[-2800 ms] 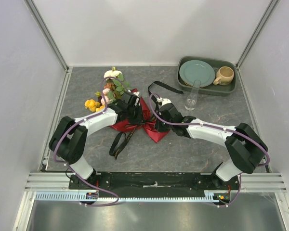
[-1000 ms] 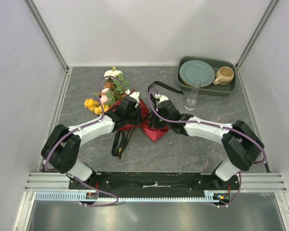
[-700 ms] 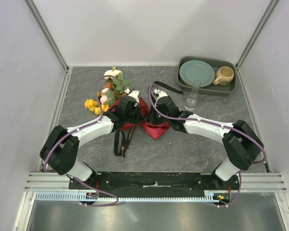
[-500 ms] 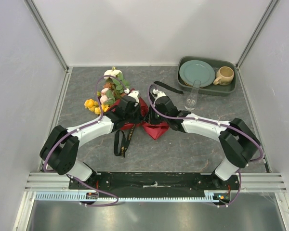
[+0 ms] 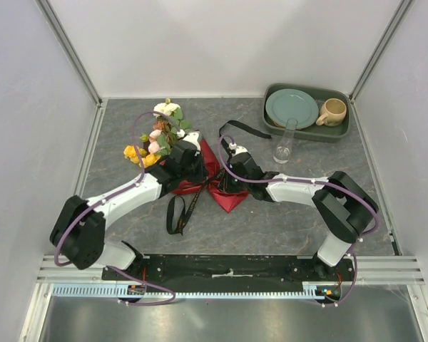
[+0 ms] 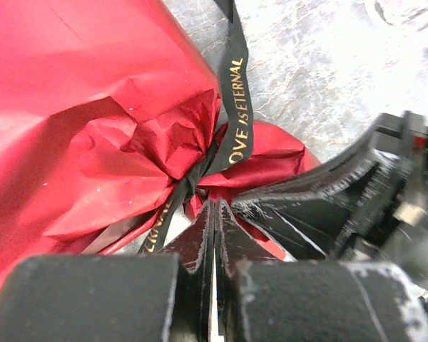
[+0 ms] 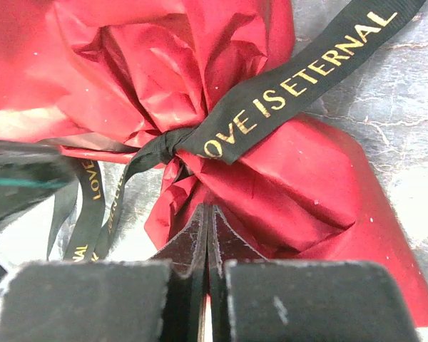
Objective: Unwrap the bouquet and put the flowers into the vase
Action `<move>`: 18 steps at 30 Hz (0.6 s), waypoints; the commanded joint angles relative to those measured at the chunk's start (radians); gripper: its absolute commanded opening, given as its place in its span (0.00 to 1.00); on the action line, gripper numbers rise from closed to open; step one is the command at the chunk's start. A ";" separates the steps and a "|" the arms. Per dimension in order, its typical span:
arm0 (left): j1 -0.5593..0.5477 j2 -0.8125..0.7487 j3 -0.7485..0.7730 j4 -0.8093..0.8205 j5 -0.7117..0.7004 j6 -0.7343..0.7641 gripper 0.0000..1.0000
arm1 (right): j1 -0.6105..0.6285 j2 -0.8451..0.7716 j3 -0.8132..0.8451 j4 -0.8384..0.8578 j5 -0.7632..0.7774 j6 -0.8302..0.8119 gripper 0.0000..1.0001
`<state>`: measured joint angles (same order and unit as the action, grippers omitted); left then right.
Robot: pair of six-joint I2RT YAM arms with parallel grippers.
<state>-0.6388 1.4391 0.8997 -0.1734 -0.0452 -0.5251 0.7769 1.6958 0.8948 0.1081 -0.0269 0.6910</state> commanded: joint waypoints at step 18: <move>0.021 0.201 0.173 -0.136 0.087 0.034 0.30 | 0.002 0.008 -0.004 0.045 -0.010 0.013 0.00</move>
<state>-0.6147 1.6215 1.0286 -0.2867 0.0528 -0.4969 0.7769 1.7050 0.8837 0.1246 -0.0227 0.6960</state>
